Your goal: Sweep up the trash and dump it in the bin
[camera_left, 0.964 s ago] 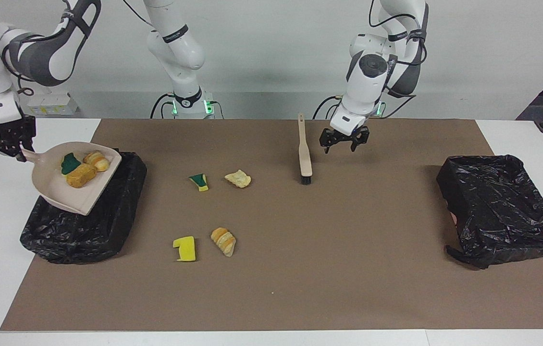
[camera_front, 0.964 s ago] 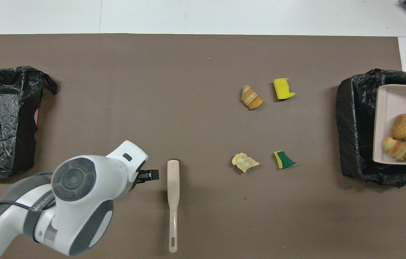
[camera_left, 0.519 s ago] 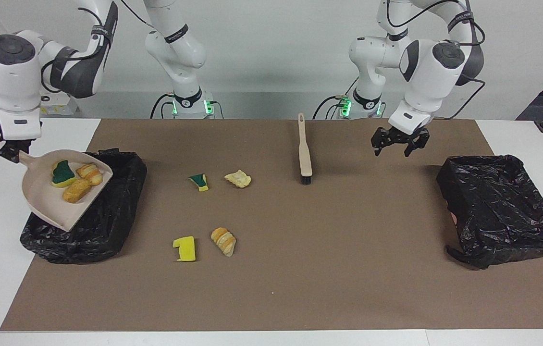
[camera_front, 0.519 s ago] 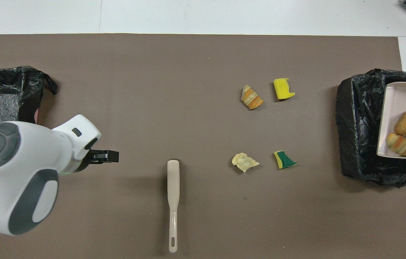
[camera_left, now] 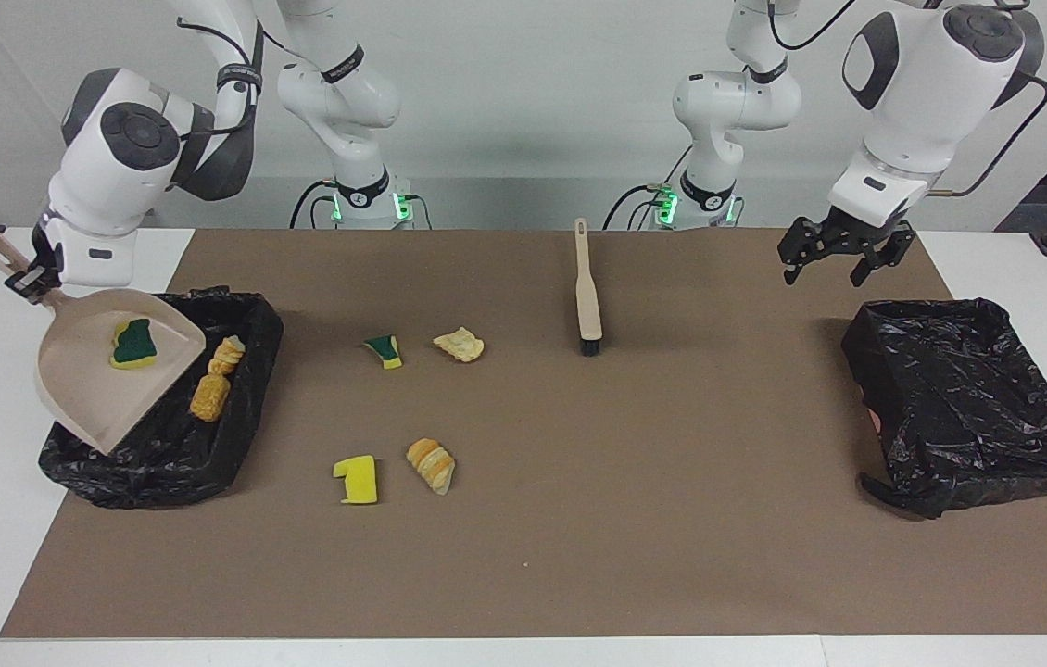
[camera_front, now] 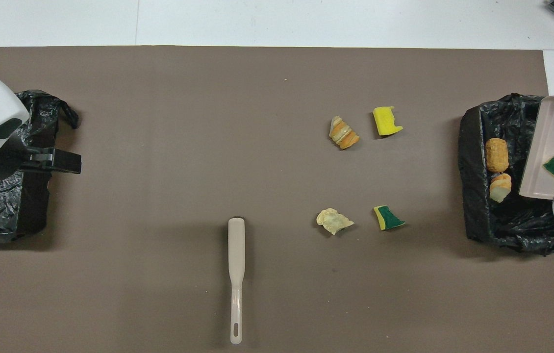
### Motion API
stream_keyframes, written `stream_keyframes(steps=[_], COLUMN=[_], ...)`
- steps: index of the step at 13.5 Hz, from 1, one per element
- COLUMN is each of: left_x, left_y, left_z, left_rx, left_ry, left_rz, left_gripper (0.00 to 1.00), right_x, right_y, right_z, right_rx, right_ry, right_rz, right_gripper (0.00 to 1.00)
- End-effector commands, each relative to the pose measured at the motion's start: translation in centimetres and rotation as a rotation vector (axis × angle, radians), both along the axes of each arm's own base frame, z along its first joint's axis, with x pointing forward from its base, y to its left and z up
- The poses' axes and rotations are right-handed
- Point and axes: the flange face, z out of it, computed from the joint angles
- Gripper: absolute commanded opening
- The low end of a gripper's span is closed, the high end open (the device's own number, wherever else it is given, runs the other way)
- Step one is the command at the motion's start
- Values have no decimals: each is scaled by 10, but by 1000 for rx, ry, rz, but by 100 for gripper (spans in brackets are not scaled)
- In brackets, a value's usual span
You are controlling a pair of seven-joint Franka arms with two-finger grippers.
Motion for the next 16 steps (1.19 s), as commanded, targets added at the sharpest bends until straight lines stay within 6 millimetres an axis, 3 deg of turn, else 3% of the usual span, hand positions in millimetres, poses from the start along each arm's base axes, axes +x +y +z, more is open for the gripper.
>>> stream_keyframes(steps=[1, 3, 6, 8, 10, 13, 16], left_x=[-9, -15, -19, -17, -17, -24, -23], left_y=[21, 23, 28, 25, 18, 21, 25], left_z=[32, 36, 38, 42, 56, 53, 54], left_rx=[16, 15, 18, 18, 6, 4, 5], left_ry=[-9, -4, 4, -6, -29, -17, -20], left_rz=[21, 11, -25, -21, -15, -10, -3], left_gripper=[100, 100, 100, 100, 100, 100, 100], right_x=[3, 3, 7, 16, 17, 22, 24], right_y=[11, 12, 29, 60, 62, 70, 61], right_z=[17, 19, 24, 23, 14, 11, 10], right_rx=[-147, -175, -243, -320, -316, -349, -337], right_ry=[5, 11, 41, 122, 136, 193, 199], right_rz=[47, 59, 127, 247, 259, 365, 361], right_gripper=[0, 0, 0, 0, 0, 0, 0])
